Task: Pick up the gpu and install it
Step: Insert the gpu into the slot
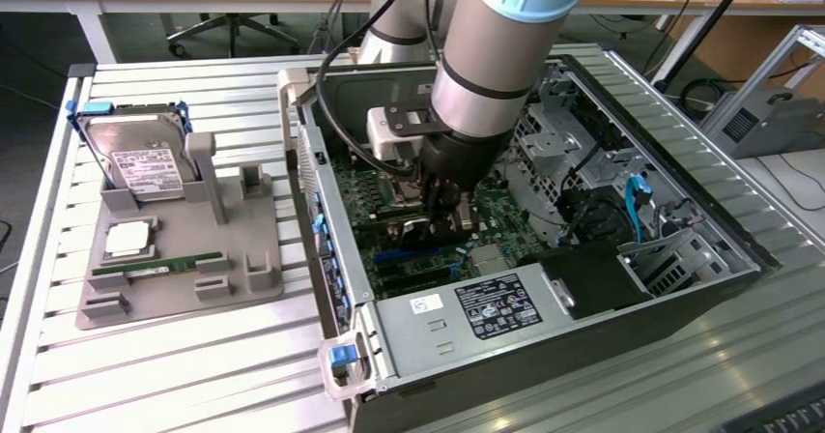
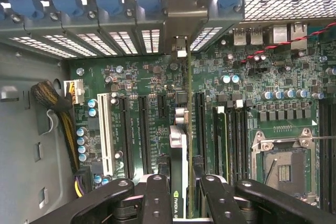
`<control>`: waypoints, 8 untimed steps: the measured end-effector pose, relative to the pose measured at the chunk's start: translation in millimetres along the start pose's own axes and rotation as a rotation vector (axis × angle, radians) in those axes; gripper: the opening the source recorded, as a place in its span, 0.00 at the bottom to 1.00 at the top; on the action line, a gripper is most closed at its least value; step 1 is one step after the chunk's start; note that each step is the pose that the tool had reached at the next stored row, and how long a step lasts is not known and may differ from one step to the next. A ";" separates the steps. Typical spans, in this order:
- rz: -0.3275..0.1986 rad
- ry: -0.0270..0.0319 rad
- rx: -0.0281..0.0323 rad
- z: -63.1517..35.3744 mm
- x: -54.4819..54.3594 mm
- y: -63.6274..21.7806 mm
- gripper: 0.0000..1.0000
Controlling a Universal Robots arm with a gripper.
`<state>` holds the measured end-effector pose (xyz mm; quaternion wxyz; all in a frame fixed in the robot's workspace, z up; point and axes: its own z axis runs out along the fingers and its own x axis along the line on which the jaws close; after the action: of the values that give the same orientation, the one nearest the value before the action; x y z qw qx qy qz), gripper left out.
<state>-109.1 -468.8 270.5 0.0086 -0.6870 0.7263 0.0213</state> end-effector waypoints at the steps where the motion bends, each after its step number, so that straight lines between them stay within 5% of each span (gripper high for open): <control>1: 0.000 0.0001 0.0000 0.0 -0.1 0.2 0.27; 8: 0.000 0.0001 0.0000 0.3 -0.3 1.3 0.27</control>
<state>-110.4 -468.4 270.2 0.0086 -0.6869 0.7264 0.0212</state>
